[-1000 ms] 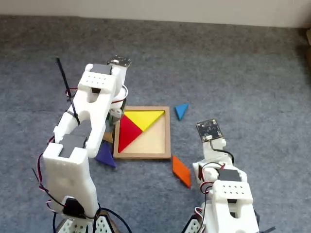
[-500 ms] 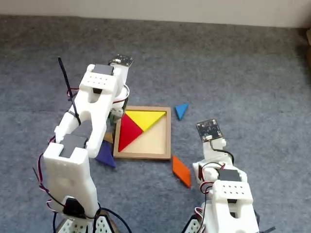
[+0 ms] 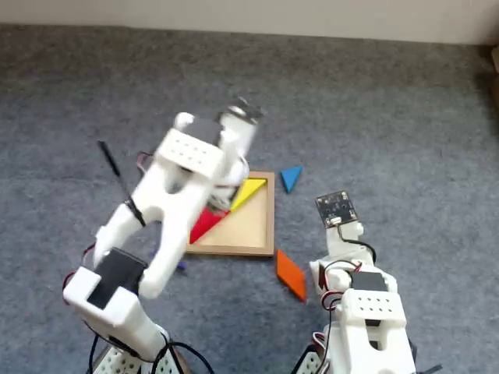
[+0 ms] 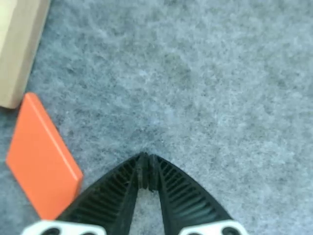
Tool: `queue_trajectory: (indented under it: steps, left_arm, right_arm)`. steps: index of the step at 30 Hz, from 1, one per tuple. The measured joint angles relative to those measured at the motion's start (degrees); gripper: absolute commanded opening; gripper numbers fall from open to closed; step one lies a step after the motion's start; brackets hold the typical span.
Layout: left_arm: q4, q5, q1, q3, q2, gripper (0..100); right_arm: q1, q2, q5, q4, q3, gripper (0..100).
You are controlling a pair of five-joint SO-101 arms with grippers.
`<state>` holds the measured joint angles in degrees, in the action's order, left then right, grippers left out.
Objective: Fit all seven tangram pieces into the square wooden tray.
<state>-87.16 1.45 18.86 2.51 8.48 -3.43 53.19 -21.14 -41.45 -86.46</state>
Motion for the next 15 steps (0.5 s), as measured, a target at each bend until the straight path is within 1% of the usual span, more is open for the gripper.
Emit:
queue_trajectory:
  steps: [4, 10, 12, 15]
  left_arm:
    - [1.49, -0.09, 5.1, 3.52, -0.26, 1]
    - [8.0, -0.09, 8.35, 8.62, -0.26, 2]
    - [9.32, -0.09, 9.41, 9.41, -0.26, 7]
    - [10.37, -0.09, 9.58, 10.29, -0.26, 17]
  right_arm:
    - [1.49, -0.53, 0.0, 1.76, -0.09, 2.3]
    - [1.67, -0.35, 0.0, 2.02, -0.18, 2.3]
    - [1.67, -0.26, 0.0, 2.02, -0.18, 2.3]
    - [1.67, -0.26, 0.0, 2.02, -0.18, 2.3]
